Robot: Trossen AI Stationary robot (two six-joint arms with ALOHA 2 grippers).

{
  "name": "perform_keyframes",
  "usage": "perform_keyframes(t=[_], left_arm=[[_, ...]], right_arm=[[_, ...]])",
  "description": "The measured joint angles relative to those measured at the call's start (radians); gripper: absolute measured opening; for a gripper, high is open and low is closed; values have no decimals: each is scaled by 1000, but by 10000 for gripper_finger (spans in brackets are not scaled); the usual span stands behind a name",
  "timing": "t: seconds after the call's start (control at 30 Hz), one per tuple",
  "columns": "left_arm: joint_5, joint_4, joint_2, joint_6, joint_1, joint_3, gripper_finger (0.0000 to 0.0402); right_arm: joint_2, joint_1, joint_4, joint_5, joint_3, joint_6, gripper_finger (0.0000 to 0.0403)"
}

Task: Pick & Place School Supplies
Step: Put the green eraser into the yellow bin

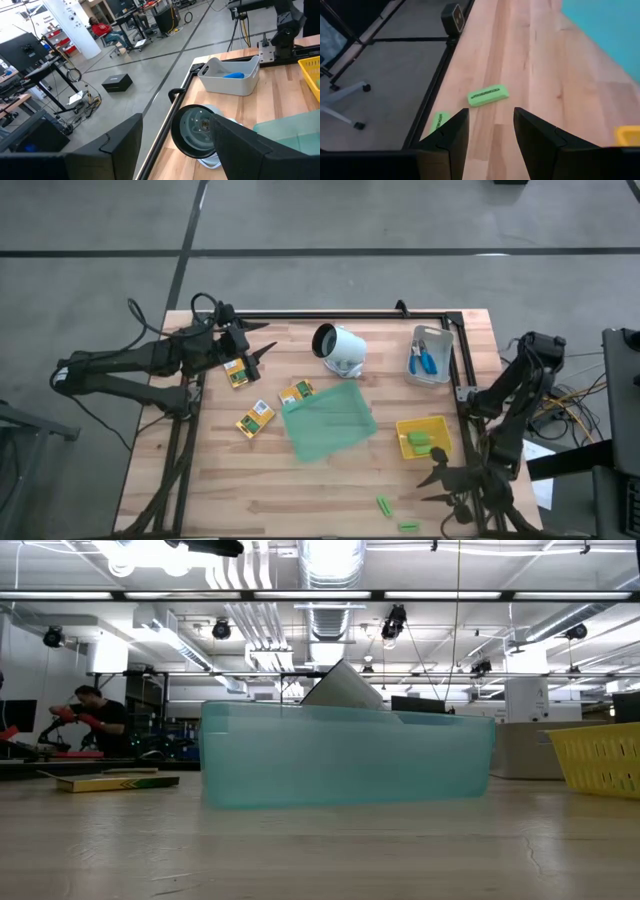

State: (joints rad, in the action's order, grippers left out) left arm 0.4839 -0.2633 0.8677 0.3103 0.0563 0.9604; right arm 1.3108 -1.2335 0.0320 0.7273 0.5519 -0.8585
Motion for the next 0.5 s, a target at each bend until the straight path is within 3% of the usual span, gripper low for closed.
perform_keyframes(t=[0.27, 0.5], left_arm=[[0, 0, 0, 0, 0, 0, 236], [0, -3, 0, 0, 0, 0, 236]], right_arm=[[200, 0, -92, 1, 85, 88, 148], [383, -5, -91, 4, 196, 35, 148]])
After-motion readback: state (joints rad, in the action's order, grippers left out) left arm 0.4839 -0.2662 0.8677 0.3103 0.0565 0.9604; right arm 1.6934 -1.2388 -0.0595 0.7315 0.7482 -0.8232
